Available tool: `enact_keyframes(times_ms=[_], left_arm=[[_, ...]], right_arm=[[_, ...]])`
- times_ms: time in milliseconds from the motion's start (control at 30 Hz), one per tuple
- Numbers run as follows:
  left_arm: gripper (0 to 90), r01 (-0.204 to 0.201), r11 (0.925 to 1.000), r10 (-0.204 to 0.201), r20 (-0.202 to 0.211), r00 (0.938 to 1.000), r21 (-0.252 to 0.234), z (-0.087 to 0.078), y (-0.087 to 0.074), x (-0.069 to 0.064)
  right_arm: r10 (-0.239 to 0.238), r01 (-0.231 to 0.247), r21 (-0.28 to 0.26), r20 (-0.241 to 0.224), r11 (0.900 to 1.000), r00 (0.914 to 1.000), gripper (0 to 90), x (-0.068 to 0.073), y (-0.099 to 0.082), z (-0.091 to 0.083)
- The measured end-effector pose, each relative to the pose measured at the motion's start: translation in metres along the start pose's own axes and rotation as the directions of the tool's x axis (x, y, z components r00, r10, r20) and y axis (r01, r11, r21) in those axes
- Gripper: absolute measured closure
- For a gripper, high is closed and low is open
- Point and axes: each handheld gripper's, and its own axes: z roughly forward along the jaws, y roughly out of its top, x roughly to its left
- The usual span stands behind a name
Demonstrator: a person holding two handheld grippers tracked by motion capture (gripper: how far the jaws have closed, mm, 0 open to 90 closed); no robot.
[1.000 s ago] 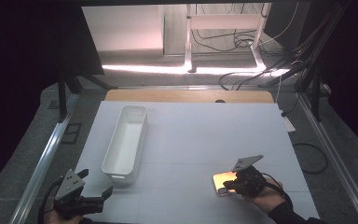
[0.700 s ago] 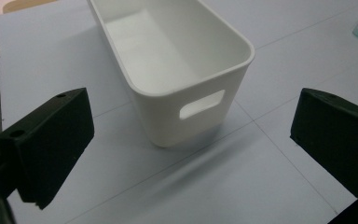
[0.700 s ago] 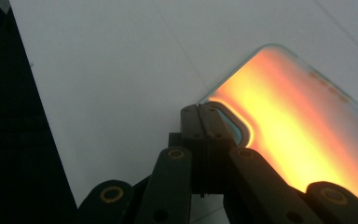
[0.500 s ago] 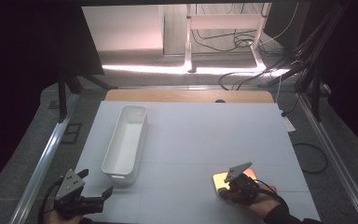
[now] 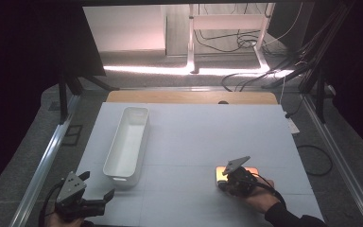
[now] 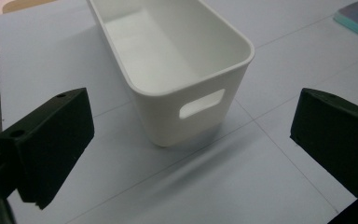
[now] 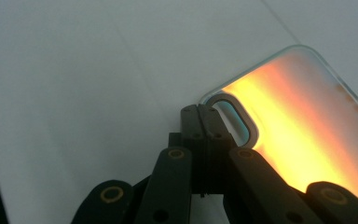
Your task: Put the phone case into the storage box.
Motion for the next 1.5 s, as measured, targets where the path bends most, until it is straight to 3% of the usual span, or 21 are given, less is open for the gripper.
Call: enact_keyframes(times_ms=[267,633,800,933,1033,1067,1167,1233,1300,1500], left_arm=[[0.1,-0.001,1.0000,0.001,0.000,1.0000,-0.001,0.000,0.000,0.000],[0.1,-0.002,1.0000,0.002,0.001,1.0000,-0.002,0.000,0.000,0.000],[0.1,-0.002,1.0000,0.002,0.001,1.0000,-0.003,0.000,0.000,0.000],[0.1,-0.003,1.0000,0.003,0.001,1.0000,-0.003,0.000,0.000,0.000],[0.1,-0.003,1.0000,0.003,0.001,1.0000,-0.002,0.000,0.000,0.000],[0.1,-0.003,1.0000,0.003,0.001,1.0000,-0.002,0.000,0.000,0.000],[0.1,-0.004,1.0000,0.004,0.001,1.0000,-0.002,0.000,0.000,0.000],[0.1,-0.004,1.0000,0.004,0.000,1.0000,-0.002,0.000,0.000,0.000],[0.1,-0.003,1.0000,0.003,0.001,1.0000,-0.003,0.000,0.000,0.000],[0.1,-0.004,1.0000,0.004,0.002,1.0000,-0.002,0.000,0.000,0.000]], right_arm=[[0.043,-0.042,-0.024,0.044,0.9988,0.9981,89.7,-0.019,0.016,0.010],[0.125,-0.121,-0.042,0.106,0.9917,0.9865,89.6,-0.051,0.032,0.021],[0.146,-0.139,-0.061,0.118,0.9884,0.9823,89.6,-0.054,0.033,0.013],[0.198,-0.178,-0.116,0.189,0.9771,0.9617,89.6,-0.068,0.022,-0.011],[0.245,-0.222,-0.116,0.258,0.9681,0.9344,89.6,-0.086,0.005,-0.026],[0.245,-0.222,-0.116,0.258,0.9681,0.9344,89.6,-0.086,0.005,-0.026],[0.316,-0.293,-0.119,0.320,0.9486,0.8933,89.6,-0.107,-0.020,-0.039],[0.364,-0.344,-0.118,0.313,0.9315,0.8773,89.6,-0.116,-0.032,-0.042],[0.372,-0.359,-0.099,0.320,0.9279,0.8717,89.6,-0.119,-0.039,-0.041],[0.362,-0.355,-0.082,0.307,0.9313,0.8802,89.6,-0.117,-0.043,-0.038]])
